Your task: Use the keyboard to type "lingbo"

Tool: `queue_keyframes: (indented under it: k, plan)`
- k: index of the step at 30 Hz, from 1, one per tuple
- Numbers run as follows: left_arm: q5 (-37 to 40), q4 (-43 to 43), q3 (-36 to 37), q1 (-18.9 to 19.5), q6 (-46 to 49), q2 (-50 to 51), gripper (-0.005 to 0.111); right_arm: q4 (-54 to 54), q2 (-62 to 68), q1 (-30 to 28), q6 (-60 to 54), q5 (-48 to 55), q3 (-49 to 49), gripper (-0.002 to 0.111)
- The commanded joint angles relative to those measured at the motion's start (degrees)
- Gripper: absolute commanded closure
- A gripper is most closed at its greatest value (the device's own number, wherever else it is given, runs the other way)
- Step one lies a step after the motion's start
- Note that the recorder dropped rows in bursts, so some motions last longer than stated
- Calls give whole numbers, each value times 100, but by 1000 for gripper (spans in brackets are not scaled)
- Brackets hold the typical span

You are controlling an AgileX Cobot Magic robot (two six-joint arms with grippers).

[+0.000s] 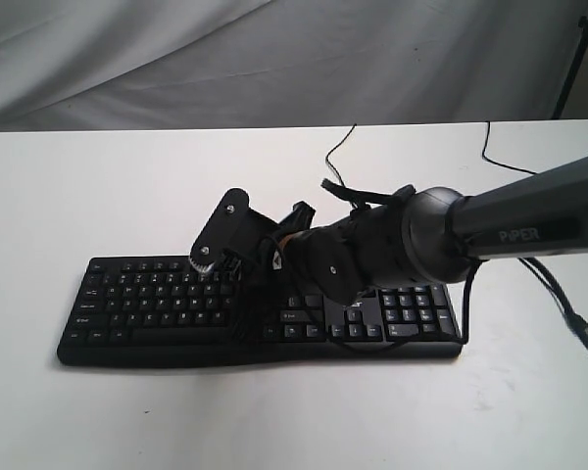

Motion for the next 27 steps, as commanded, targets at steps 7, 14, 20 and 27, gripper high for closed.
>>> queue_keyframes:
  k: [7, 14, 20, 27]
  plan:
    - [-25, -3, 29, -22, -16, 18, 106, 25, 188, 11, 0, -121, -26, 108]
    - [-25, -3, 29, -22, -16, 18, 106, 25, 188, 11, 0, -121, -26, 108]
    - [-25, -3, 29, -22, -16, 18, 106, 25, -96, 11, 0, -123, -26, 108]
    - [-25, -3, 29, -22, -16, 18, 106, -36, -698, 11, 0, -16, 89, 108]
